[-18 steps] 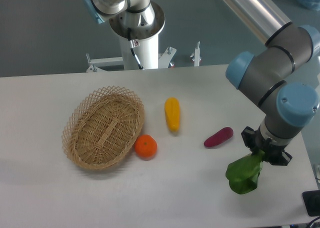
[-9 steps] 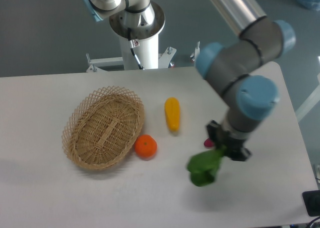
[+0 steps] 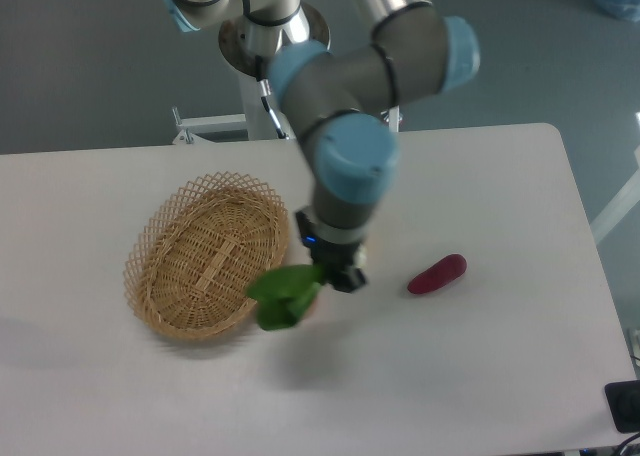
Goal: Place the green vegetable in the basket
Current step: 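Carry the bok choy over the wicker basket and lower it inside, then open the gripper to release the bok choy and raise away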
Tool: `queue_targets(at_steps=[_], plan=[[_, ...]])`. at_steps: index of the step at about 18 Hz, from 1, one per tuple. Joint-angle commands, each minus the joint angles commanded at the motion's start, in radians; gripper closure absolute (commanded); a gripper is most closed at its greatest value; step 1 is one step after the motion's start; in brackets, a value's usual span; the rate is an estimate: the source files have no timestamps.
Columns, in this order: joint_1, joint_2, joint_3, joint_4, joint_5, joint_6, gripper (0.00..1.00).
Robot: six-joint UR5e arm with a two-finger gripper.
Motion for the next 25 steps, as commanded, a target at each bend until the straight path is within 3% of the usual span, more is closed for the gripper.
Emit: queue_targets(at_steps=[4,10,13,14,18,21,25], plan=[[-0.063,0.003,-0.101,0.038,0.002,0.0,0.89],[-0.103,0.008,-0.163,0.051,-0.063,-0.012,0.82],[-0.105,0.0,-0.166,0.048,-0.072,-0.014,0.65],[-0.106,-0.003,-0.167,0.049,-0.08,-0.014,0.53],[-0.108,-0.008,-0.166,0.049,-0.081,-0.014,0.25],[-0.106,-0.006,-0.154,0.049,-0.081,-0.015,0.1],[-0.089,-0.006,-0.125,0.083,-0.081,-0.015,0.02]])
